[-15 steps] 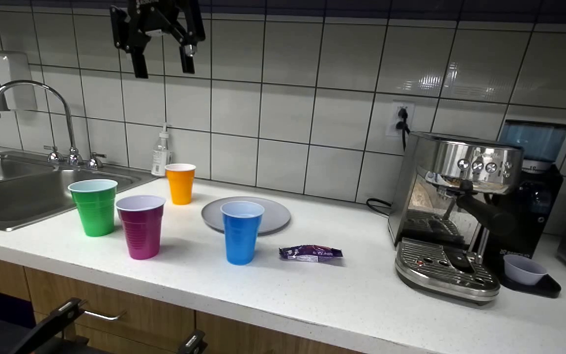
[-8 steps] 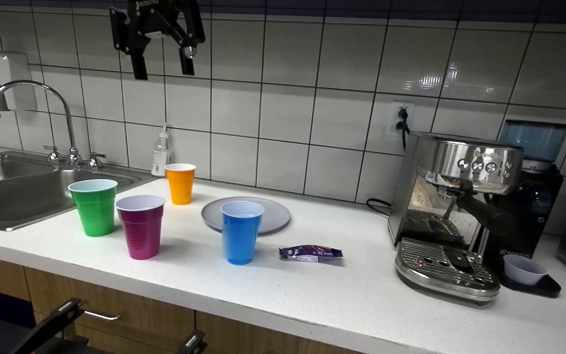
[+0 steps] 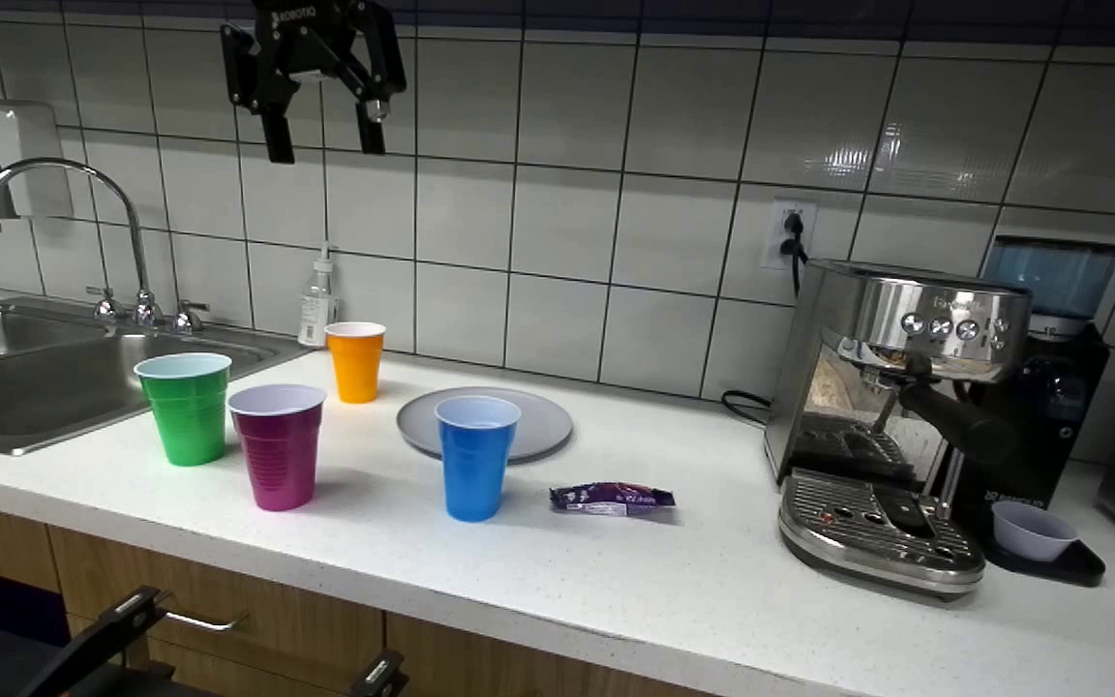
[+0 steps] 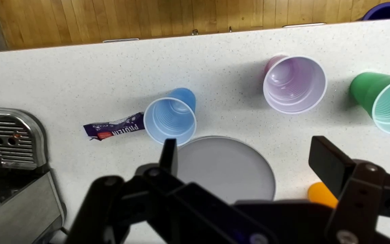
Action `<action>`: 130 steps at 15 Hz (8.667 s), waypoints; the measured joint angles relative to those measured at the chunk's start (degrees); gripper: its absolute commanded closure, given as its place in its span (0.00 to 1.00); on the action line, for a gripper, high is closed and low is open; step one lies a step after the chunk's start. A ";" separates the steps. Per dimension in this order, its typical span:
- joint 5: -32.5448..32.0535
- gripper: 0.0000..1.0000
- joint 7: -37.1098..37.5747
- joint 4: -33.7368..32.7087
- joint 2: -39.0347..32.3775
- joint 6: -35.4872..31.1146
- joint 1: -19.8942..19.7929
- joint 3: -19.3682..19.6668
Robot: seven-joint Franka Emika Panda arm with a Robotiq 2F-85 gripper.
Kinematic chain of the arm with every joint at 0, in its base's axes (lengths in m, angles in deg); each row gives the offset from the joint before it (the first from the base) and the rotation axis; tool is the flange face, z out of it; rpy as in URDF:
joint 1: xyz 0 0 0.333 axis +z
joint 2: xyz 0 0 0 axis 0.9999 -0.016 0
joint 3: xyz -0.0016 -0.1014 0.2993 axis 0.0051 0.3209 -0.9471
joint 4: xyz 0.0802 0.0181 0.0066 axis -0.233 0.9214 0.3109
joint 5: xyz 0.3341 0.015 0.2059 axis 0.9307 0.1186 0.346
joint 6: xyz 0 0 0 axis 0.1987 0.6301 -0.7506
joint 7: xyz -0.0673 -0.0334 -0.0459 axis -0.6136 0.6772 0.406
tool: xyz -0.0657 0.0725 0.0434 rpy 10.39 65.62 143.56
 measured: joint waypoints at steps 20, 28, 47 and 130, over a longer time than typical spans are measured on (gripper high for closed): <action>4.06 0.00 0.04 1.24 -11.31 -14.74 5.49 -5.07; 5.97 0.00 1.95 2.65 -18.76 -23.18 8.01 -7.58; 2.07 0.00 16.04 4.15 -28.10 -33.14 8.43 -10.90; 8.74 0.99 5.82 -4.27 -25.91 -29.33 11.11 -5.14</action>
